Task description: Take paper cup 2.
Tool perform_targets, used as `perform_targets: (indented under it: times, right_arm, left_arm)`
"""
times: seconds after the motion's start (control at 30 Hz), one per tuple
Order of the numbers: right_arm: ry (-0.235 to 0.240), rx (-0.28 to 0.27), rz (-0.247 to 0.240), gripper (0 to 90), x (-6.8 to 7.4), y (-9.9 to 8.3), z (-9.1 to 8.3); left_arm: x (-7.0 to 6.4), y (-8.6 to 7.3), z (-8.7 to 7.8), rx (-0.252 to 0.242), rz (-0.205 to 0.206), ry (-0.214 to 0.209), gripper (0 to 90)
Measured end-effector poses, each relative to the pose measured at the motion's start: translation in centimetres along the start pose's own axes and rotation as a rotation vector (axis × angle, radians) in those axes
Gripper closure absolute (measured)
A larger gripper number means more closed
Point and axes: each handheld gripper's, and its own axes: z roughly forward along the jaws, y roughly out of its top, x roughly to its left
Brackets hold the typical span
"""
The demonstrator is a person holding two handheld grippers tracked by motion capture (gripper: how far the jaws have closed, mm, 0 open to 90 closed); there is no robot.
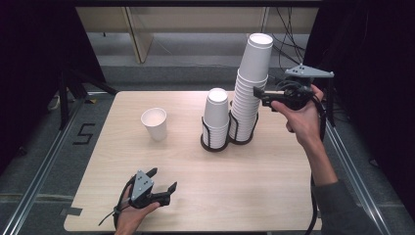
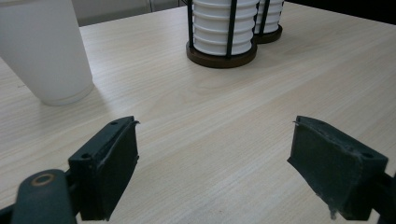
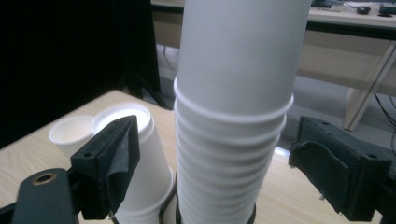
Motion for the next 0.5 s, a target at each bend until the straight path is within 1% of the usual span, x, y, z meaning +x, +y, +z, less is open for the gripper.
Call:
perform_targets:
  times: [0.03, 0.07, 0.1, 0.13, 0.17, 0.2, 0.23, 0.27, 0.3, 0.33, 0.37, 0.4, 0.43, 0.47, 0.5]
  right_arm:
    - [0.006, -0.004, 0.009, 15.6, -0.2, 0.4, 0.2]
    - [0.014, -0.028, 0.012, 15.8, -0.4, 1.1, 0.6]
    - [0.023, -0.028, 0.017, 15.7, -0.6, 1.4, 0.9]
    - [0.017, -0.022, 0.022, 15.6, -0.7, 1.7, 1.2]
    - [0.017, -0.022, 0.022, 15.6, -0.7, 1.7, 1.2]
    - [0.011, -0.028, 0.012, 15.6, -0.7, 2.3, 1.8]
    - [0.011, -0.028, 0.012, 15.6, -0.7, 2.3, 1.8]
    - [0.003, -0.034, 0.021, 15.5, -0.6, 2.9, 2.4]
    - [0.003, -0.034, 0.021, 15.5, -0.6, 2.9, 2.4]
    - [-0.012, -0.029, 0.001, 14.6, -0.6, 3.4, 2.9]
    - [-0.012, -0.029, 0.001, 14.6, -0.6, 3.4, 2.9]
    - [-0.032, -0.031, 0.002, 15.1, -0.7, 3.9, 3.4]
    - [-0.032, -0.031, 0.002, 15.1, -0.7, 3.9, 3.4]
    - [-0.03, -0.03, 0.012, 14.9, -0.9, 4.3, 4.1]
    - [-0.03, -0.03, 0.012, 14.9, -0.9, 4.3, 4.1]
  left_arm:
    - [0.0, -0.1, 0.1, -0.009, -0.007, -0.006, 14.5]
    - [0.0, -0.1, 0.2, 0.002, -0.005, -0.002, 14.5]
    - [-0.1, -0.1, 0.1, 0.007, -0.001, -0.004, 14.5]
    - [-0.2, -0.2, 0.2, -0.002, -0.003, -0.015, 14.5]
    - [-0.2, -0.2, 0.2, -0.002, -0.003, -0.015, 14.5]
    - [-0.4, -0.1, 0.1, 0.003, 0.009, -0.016, 14.5]
    - [-0.4, -0.1, 0.1, 0.003, 0.009, -0.016, 14.5]
    - [-0.4, 0.0, 0.1, -0.006, 0.014, -0.021, 14.5]
    - [-0.4, 0.0, 0.1, -0.006, 0.014, -0.021, 14.5]
    - [-0.4, -0.1, 0.1, -0.009, 0.014, -0.026, 14.5]
    - [-0.4, -0.1, 0.1, -0.009, 0.014, -0.026, 14.5]
    - [-0.5, -0.1, 0.1, 0.0, 0.012, -0.021, 14.5]
    - [-0.5, -0.1, 0.1, 0.0, 0.012, -0.021, 14.5]
    - [-0.4, -0.1, 0.2, -0.008, 0.008, -0.029, 14.5]
    - [-0.4, -0.1, 0.2, -0.008, 0.008, -0.029, 14.5]
